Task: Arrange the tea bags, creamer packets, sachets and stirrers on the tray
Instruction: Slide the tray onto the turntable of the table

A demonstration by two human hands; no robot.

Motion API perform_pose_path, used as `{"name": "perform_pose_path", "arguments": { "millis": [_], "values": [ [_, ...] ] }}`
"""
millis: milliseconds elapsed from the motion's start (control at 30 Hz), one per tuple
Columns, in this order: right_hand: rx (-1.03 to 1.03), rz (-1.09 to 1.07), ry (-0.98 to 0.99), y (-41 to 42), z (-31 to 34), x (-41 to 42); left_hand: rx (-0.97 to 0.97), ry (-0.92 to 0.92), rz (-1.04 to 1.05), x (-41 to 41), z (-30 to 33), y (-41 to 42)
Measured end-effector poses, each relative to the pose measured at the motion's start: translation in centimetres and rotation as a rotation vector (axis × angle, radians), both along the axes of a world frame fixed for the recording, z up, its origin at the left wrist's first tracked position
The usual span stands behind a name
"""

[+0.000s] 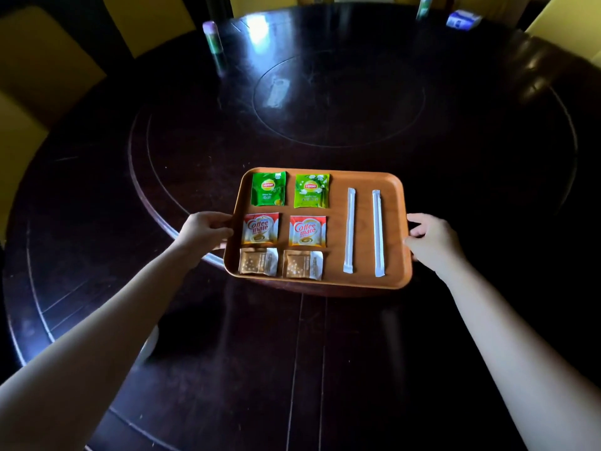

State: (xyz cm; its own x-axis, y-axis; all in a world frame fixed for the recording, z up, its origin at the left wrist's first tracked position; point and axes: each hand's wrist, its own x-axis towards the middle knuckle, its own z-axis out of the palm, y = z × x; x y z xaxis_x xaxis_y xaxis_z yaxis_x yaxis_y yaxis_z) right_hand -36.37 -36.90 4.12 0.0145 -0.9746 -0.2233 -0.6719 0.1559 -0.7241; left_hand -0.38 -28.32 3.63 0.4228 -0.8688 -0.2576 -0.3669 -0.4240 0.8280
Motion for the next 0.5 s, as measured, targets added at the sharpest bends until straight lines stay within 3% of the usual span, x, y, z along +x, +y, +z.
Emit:
{"name": "perform_pose_path", "arguments": {
  "millis": [200,500],
  "values": [
    [0.006,-0.017,0.004,-3.0,-1.2,0.9,0.019,0.079,0.027,0.4,-0.9,-3.1],
    [0.013,-0.013,0.108,-5.0,-2.1,0.9,0.022,0.043,-0.001,0.4,-2.4,-4.7]
  ]
}}
